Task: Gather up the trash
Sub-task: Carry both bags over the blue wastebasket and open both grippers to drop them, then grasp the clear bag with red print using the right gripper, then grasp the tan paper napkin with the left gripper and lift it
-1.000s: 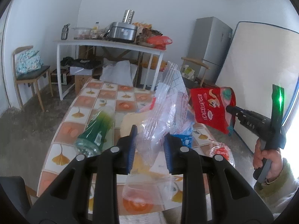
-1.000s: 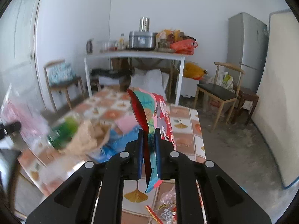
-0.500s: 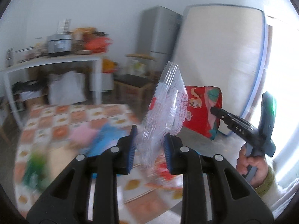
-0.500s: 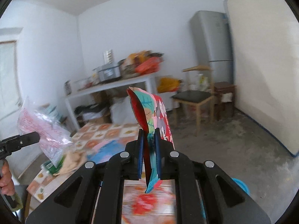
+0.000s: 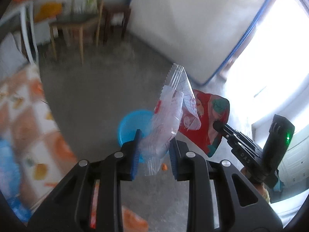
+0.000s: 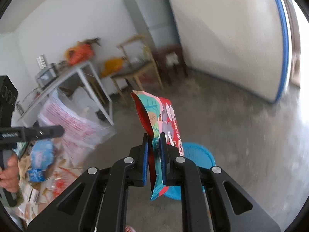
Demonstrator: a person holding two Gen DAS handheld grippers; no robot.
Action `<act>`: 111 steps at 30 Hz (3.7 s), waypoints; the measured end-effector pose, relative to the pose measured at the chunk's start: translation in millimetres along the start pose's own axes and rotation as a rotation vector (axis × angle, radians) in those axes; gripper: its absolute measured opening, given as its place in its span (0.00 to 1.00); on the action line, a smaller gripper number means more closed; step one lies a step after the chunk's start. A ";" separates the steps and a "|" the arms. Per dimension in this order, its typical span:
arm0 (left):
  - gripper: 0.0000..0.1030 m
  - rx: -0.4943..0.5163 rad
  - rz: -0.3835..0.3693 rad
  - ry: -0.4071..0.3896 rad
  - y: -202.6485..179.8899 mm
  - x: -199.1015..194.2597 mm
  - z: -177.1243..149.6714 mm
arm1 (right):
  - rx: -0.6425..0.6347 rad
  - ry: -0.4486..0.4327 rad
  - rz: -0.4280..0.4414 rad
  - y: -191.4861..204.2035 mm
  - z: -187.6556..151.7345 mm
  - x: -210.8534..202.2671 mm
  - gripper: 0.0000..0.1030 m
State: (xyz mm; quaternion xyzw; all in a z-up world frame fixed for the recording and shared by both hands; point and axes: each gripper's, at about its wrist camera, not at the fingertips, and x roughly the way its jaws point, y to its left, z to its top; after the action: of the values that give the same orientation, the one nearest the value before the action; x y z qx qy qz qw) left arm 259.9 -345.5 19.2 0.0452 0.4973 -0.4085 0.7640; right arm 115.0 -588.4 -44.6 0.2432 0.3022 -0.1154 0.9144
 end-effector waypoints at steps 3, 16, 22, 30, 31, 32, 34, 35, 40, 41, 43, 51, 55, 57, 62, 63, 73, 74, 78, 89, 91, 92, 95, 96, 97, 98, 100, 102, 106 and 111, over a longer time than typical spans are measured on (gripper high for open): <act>0.24 -0.027 0.027 0.116 3.4 60.8 8.1 | 0.084 0.078 0.002 -28.8 -9.3 39.5 0.11; 0.64 -0.063 0.184 0.264 -4.3 186.9 40.0 | 0.281 0.280 -0.068 -100.3 -32.6 176.4 0.39; 0.67 -0.061 0.147 0.220 3.6 153.2 45.6 | 0.322 0.277 -0.116 -115.8 -50.5 159.2 0.41; 0.69 0.019 0.124 0.074 15.8 6.0 25.5 | 0.253 0.216 -0.057 -100.5 -57.4 78.8 0.56; 0.71 0.026 0.131 0.048 18.9 -12.0 22.4 | 0.235 0.211 -0.040 -93.3 -58.5 66.1 0.59; 0.72 0.036 0.148 0.005 24.1 -41.0 13.5 | 0.224 0.211 -0.024 -88.2 -58.9 58.1 0.62; 0.73 0.038 0.196 -0.093 36.8 -96.5 -8.0 | 0.195 0.215 0.019 -74.8 -61.8 41.4 0.65; 0.75 0.029 0.212 -0.129 45.0 -118.1 -16.1 | 0.175 0.222 0.050 -64.6 -63.2 33.9 0.67; 0.76 -0.048 0.281 -0.274 69.8 -199.0 -81.8 | 0.123 0.286 0.222 -11.2 -69.0 14.7 0.72; 0.76 -0.068 0.296 -0.301 72.9 -211.0 -100.1 | 0.116 0.302 0.276 4.5 -69.8 11.7 0.75; 0.76 -0.100 0.320 -0.339 76.0 -227.2 -134.9 | 0.116 0.331 0.365 26.7 -71.8 9.1 0.77; 0.76 -0.190 0.389 -0.411 81.5 -232.6 -239.3 | 0.116 0.533 0.603 119.6 -96.5 26.9 0.78; 0.76 -0.194 0.402 -0.398 81.0 -223.4 -270.9 | 0.125 0.599 0.564 139.4 -109.9 44.4 0.77; 0.76 -0.188 0.393 -0.384 81.3 -220.0 -282.3 | 0.136 0.612 0.539 142.0 -113.9 50.8 0.77; 0.76 -0.162 0.398 -0.373 79.6 -212.5 -294.7 | 0.175 0.629 0.534 146.4 -116.4 62.3 0.63; 0.76 -0.160 0.393 -0.374 79.7 -211.2 -296.1 | 0.173 0.626 0.529 149.5 -116.8 63.3 0.58; 0.76 -0.170 0.382 -0.384 85.3 -206.4 -306.7 | 0.170 0.644 0.488 165.4 -118.6 75.3 0.21; 0.76 -0.174 0.386 -0.384 86.8 -206.4 -307.9 | 0.178 0.649 0.496 165.8 -119.7 76.3 0.14; 0.76 -0.196 0.385 -0.388 92.2 -207.5 -311.4 | 0.181 0.644 0.524 171.9 -121.0 74.3 0.06; 0.76 -0.222 0.374 -0.398 100.4 -205.8 -312.0 | -0.023 0.516 0.557 220.2 -98.4 37.3 0.04; 0.76 -0.227 0.374 -0.394 102.1 -205.3 -311.4 | -0.049 0.505 0.549 225.2 -97.7 35.0 0.04; 0.76 -0.229 0.375 -0.399 102.7 -206.0 -310.9 | -0.063 0.503 0.545 227.7 -97.8 34.2 0.04; 0.76 -0.239 0.381 -0.416 104.1 -208.7 -313.0 | -0.089 0.507 0.538 234.6 -98.6 33.2 0.04; 0.76 -0.248 0.381 -0.422 105.2 -210.3 -313.6 | -0.091 0.508 0.537 236.7 -98.4 32.2 0.04; 0.76 -0.255 0.381 -0.427 106.4 -211.8 -314.0 | -0.092 0.509 0.538 237.9 -98.5 32.5 0.04; 0.76 -0.263 0.381 -0.434 107.9 -214.5 -314.2 | -0.091 0.508 0.540 239.5 -96.9 31.4 0.04; 0.76 -0.272 0.388 -0.447 109.1 -219.5 -314.8 | -0.084 0.506 0.544 241.5 -94.8 32.1 0.04; 0.76 -0.285 0.398 -0.464 113.5 -229.1 -313.8 | -0.076 0.493 0.548 242.5 -90.9 28.6 0.03; 0.76 -0.339 0.411 -0.497 132.0 -249.9 -310.3 | -0.058 0.471 0.547 241.8 -85.9 22.8 0.03; 0.84 -0.473 0.425 -0.509 182.5 -279.7 -301.7 | -0.046 0.465 0.531 242.2 -87.3 23.5 0.03</act>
State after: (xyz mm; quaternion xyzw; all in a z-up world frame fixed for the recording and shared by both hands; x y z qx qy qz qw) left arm 115.9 80.8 29.3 -0.1326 0.3522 -0.1140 0.9194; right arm 176.9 -337.9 -29.1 0.3125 0.4309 0.1917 0.8246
